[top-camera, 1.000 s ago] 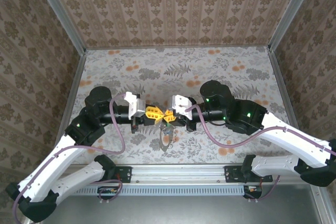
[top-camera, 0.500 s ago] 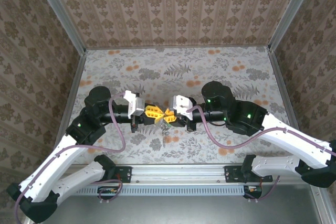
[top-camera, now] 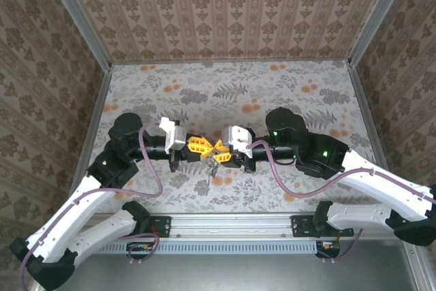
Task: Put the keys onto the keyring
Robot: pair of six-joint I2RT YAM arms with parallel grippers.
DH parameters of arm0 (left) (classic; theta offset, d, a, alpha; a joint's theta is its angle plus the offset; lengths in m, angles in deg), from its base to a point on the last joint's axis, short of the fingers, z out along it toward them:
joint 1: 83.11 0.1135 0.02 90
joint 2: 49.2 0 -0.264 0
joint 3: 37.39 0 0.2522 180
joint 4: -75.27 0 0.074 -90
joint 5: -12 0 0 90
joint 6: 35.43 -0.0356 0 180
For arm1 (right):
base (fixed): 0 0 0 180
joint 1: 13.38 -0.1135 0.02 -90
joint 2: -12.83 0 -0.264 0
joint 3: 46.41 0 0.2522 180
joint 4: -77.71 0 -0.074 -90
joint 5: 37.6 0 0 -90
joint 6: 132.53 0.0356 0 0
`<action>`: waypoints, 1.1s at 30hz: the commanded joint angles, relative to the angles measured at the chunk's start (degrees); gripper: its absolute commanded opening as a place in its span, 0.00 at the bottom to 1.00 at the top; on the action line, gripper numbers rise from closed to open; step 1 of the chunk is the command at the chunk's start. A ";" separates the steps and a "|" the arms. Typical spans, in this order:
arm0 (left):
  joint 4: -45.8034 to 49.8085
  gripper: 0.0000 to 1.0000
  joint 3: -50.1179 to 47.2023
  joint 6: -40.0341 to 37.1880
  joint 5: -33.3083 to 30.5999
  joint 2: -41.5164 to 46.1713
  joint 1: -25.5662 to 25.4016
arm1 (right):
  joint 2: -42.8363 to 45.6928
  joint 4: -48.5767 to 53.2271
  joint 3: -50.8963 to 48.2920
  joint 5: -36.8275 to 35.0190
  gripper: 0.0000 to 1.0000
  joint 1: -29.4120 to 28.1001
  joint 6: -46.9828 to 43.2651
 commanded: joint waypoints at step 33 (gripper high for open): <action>28.04 0.34 14.12 -16.27 -23.94 -1.70 -4.11 | -0.99 4.99 3.13 -13.30 0.00 -0.41 -1.66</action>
